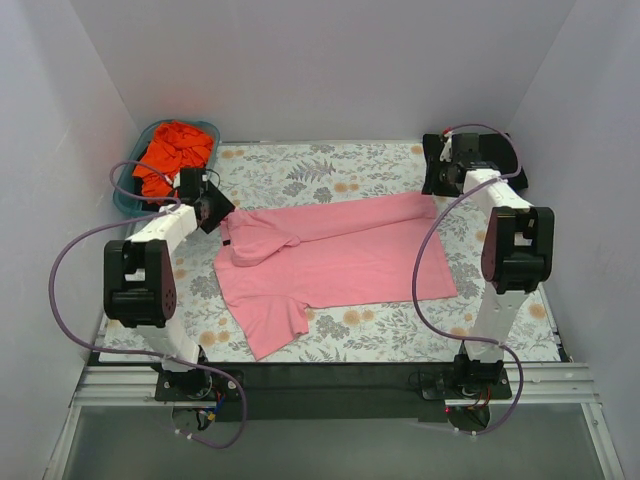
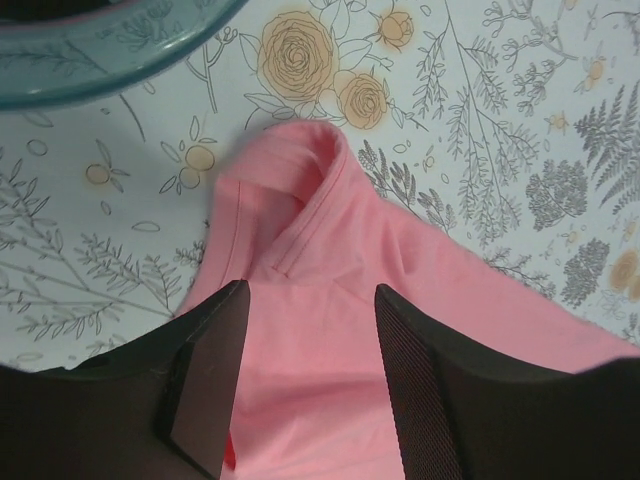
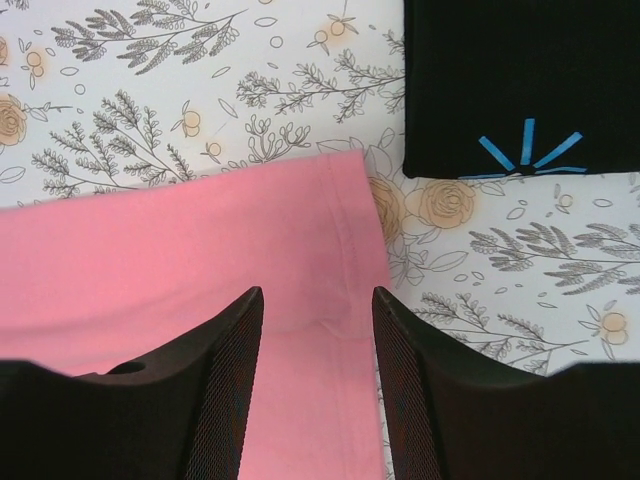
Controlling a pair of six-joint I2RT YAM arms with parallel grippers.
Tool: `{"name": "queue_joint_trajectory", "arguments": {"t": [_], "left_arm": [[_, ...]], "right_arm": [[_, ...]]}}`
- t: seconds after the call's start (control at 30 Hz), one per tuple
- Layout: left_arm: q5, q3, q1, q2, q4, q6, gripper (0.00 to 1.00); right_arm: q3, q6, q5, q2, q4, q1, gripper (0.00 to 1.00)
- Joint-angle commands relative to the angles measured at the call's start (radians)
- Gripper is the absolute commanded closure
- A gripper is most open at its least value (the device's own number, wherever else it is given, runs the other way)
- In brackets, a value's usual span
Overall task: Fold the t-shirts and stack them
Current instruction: Fold the tshirt
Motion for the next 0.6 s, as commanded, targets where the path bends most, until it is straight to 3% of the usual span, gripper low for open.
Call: {"name": "queue_joint_trajectory", "arguments": {"t": [0.0, 0.23, 0.57], "left_arm": [[0.041, 0.062, 0.002, 0.048, 0.061, 0.065, 0.49], [0.039, 0.072, 0.002, 0.115, 0.073, 0.118, 0.49], [0.055, 0.06, 0.0, 0.147, 0.094, 0.178, 0.54]], "right_arm": [[0.037, 0.031, -0.047, 0.035, 0.034, -0.02, 0.46], [0.053, 0.039, -0.098, 0.092, 0.044, -0.062, 0.46], [-0.091, 0.066, -0.101, 0.055, 0.081, -0.089, 0.48]]}}
